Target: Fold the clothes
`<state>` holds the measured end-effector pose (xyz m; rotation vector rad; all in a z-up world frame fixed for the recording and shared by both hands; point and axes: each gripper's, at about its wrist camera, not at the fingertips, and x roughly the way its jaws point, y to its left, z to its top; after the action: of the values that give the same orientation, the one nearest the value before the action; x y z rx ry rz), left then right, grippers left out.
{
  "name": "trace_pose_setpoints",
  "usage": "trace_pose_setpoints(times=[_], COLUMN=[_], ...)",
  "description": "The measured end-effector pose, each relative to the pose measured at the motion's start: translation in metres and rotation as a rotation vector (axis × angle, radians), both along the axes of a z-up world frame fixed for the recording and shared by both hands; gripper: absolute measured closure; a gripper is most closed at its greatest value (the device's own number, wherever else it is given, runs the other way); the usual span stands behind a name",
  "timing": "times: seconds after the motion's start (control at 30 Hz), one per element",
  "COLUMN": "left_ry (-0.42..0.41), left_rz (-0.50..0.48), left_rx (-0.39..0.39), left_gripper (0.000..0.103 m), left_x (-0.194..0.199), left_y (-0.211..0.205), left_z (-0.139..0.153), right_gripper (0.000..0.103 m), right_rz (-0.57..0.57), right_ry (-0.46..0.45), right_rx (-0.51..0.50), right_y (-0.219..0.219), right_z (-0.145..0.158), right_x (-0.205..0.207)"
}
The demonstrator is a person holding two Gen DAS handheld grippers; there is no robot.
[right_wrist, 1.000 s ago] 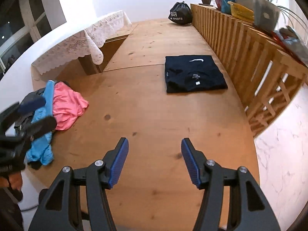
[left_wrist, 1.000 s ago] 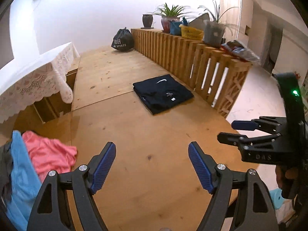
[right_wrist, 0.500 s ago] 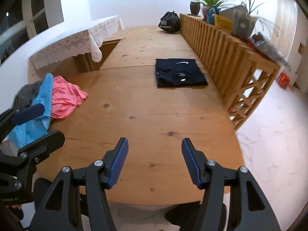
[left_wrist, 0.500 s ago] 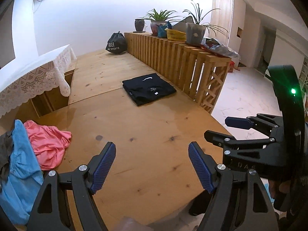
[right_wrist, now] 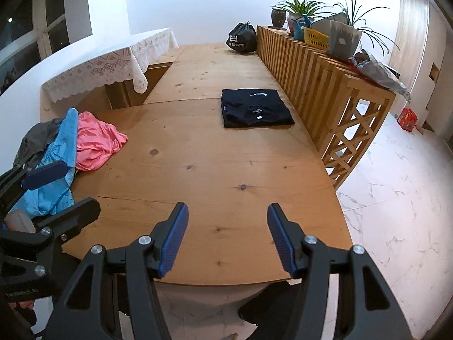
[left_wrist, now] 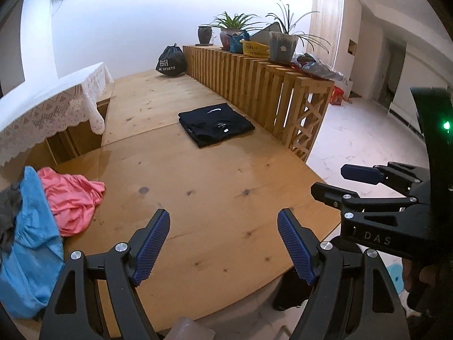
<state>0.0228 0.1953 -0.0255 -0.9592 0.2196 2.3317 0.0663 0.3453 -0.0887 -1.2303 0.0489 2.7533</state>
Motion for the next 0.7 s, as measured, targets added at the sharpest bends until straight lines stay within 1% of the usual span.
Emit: trace_pose_setpoints(times=[0.13,0.4,0.57,0.7], left_ry=[-0.017,-0.013,0.002,0.049], left_rz=[0.019,0.0,-0.003,-0.017], left_rx=[0.004,-0.01,-0.013,-0.015], left_gripper=[0.026,0.026,0.026,0.026], left_x=[0.001,0.005,0.007,0.014], left_y=[-0.001,0.013,0.018,0.02], left_z=[0.0,0.004,0.006,0.009], right_gripper=[0.045,0.045,0.045,0.045], right_rz=[0.005,-0.003,-0.014,-0.013], right_ry=[0.01,0.01,0.007,0.002], right_rx=[0.006,0.005,-0.004,-0.016], right_y=[0.004,0.015,0.02,0.023], right_z=[0.003,0.002,0.0,-0.002], right_x=[0.003,0.005,0.007,0.006])
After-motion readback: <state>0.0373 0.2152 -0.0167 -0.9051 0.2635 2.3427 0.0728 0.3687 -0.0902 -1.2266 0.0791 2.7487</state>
